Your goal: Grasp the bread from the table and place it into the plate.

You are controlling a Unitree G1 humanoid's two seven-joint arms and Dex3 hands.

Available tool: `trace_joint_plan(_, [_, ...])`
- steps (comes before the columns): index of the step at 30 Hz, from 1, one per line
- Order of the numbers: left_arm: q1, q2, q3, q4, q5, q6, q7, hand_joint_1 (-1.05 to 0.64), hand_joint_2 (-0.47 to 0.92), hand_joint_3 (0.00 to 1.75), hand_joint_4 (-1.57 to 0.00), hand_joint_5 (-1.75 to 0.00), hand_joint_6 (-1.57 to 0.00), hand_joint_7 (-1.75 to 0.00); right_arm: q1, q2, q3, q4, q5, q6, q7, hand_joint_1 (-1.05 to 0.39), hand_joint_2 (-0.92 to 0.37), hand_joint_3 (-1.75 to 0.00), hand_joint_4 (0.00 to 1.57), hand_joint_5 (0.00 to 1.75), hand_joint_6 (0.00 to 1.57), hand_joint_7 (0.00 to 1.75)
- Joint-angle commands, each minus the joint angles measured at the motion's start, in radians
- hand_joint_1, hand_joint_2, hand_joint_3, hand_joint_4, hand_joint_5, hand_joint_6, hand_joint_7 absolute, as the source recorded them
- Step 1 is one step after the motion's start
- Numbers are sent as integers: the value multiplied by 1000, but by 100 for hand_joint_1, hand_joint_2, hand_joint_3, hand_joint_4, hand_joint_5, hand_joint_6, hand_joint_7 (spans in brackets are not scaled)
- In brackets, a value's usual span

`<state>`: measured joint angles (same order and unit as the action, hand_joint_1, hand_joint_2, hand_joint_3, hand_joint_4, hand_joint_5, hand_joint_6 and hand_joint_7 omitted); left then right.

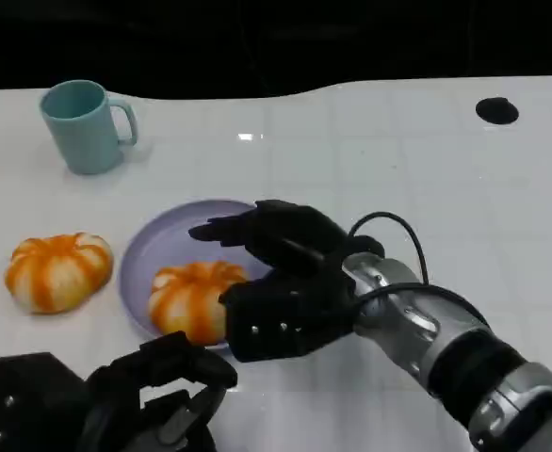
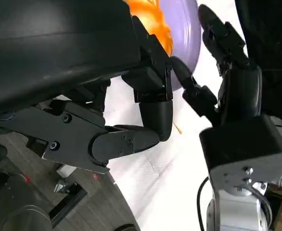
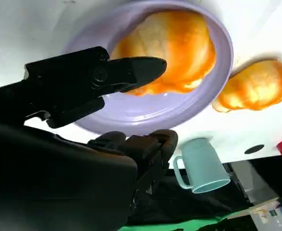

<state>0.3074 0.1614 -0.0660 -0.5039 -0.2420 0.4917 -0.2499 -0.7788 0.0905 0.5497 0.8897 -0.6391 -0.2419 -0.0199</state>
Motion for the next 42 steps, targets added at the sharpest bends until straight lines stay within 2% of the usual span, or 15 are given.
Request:
trace_joint_plan(1, [1,8,2,8,6,-12,2,-34,89,57,-67,-175,-61,-132,58,-65,-8,-124,11,9,42,-67,-92,-22,8,45,37,0])
trace_joint_plan(6, [-1,5,5,8,-1,-4,4,-33,89,57,-67,-175,-61,-132,154,-146,-35,-322,35,17,98,-65,-92,-21,10,48,37,1])
trace_joint_plan(13, [-6,5,4,12,2,-3,6,-34,89,57,-67,-175,-61,-132,337,-259,-118,-585,122,-38,130,-60,-92,-14,22,58,47,5])
trace_joint_plan(20, [-12,6,10,14,-2,7,6,-33,89,58,-67,-175,-61,-132,494,-349,-205,-729,226,-127,154,-50,-92,-13,42,75,62,13])
trace_joint_plan(23, [-13,10,9,19,2,-3,1,-33,89,58,-67,-175,-61,-132,542,-366,-233,-752,252,-166,145,-47,-92,-12,46,85,66,15])
trace_joint_plan(24, [-13,11,11,20,0,-3,0,-34,89,57,-67,-175,-61,-133,561,-370,-245,-755,258,-187,132,-45,-92,-11,53,93,72,18])
trace_joint_plan(27, [-12,7,17,17,-10,10,3,-34,89,57,-67,-175,-61,-133,613,-375,-282,-770,289,-227,118,-38,-91,-10,62,109,82,27])
trace_joint_plan(28, [-11,5,19,15,-14,16,5,-33,89,57,-67,-175,-61,-133,625,-375,-293,-776,299,-232,118,-36,-88,-16,62,116,83,34])
trace_joint_plan(29, [-11,4,21,15,-16,19,6,-33,89,56,-66,-175,-61,-133,638,-375,-306,-783,309,-239,114,-34,-80,-32,62,123,80,46])
trace_joint_plan(30, [-11,4,22,16,-17,19,5,-33,89,56,-66,-175,-61,-133,649,-376,-319,-790,316,-246,111,-30,-63,-65,64,137,79,64])
trace_joint_plan(31, [-12,6,22,17,-16,18,3,-33,89,56,-66,-175,-61,-133,658,-378,-330,-793,320,-258,106,-28,-54,-82,66,143,80,73])
trace_joint_plan(33, [-12,10,22,19,-12,15,0,-33,89,56,-66,-175,-60,-133,674,-384,-353,-796,322,-281,97,-24,-45,-102,70,152,83,91])
trace_joint_plan(36, [-12,13,22,23,-6,5,-1,-34,90,55,-66,-175,-60,-132,695,-391,-383,-797,326,-302,92,-21,-40,-118,74,155,86,108])
trace_joint_plan(42, [-19,7,32,26,-16,19,4,-34,90,54,-65,-175,-60,-132,753,-402,-435,-840,318,-285,90,-20,-35,-133,82,163,90,126])
